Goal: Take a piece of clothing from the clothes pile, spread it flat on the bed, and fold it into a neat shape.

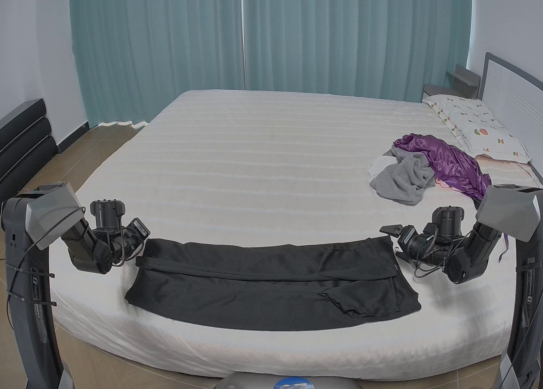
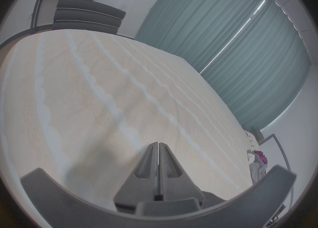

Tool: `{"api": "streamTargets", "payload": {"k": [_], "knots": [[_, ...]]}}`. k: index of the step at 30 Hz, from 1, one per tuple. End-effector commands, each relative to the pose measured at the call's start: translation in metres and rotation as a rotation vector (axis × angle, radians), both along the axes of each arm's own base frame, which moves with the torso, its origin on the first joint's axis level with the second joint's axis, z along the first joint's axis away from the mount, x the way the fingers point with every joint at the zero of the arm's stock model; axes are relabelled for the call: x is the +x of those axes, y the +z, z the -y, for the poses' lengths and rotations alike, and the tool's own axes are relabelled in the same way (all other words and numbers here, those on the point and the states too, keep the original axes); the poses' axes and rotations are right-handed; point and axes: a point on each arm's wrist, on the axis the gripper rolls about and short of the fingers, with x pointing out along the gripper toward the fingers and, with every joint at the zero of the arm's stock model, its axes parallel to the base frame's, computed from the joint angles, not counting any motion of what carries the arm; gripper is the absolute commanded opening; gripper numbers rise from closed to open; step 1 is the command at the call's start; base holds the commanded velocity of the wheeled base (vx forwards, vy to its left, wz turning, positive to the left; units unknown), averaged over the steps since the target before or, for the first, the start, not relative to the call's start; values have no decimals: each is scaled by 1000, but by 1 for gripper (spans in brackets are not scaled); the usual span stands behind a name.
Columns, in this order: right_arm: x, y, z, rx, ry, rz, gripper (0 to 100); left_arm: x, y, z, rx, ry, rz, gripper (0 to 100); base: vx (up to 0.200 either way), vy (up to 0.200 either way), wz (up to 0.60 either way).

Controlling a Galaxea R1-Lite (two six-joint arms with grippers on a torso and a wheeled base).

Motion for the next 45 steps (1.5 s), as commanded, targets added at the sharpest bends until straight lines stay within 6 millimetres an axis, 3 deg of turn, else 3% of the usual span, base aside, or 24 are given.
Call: {"api": "streamTargets", "payload": {"k": [1,10,11,21,31,32,45], "knots": [[5,-4,4,-2,-12,3,100,1,0,-5,-3,19,6,0,0,0,0],[5,-4,4,-1,-11,3,100,-2,10,-5,-58,18,25,0,0,0,0],[5,-4,4,-1,-11,3,100,-2,12,-5,-73,9,29,100,0,0,0],[5,-3,2,-1,-8,3,100,-3,12,-2,-151,-150,25,100,0,0,0],[4,-4,2,-1,-6,-1,100,-9,-4,-1,-50,-267,-13,100,0,0,0],[4,-4,2,-1,-6,-1,100,-9,-4,-2,-49,-260,-12,0,0,0,0],[7,-5,2,-2,-10,1,100,-3,3,-16,-74,-103,26,0,0,0,0]]}}
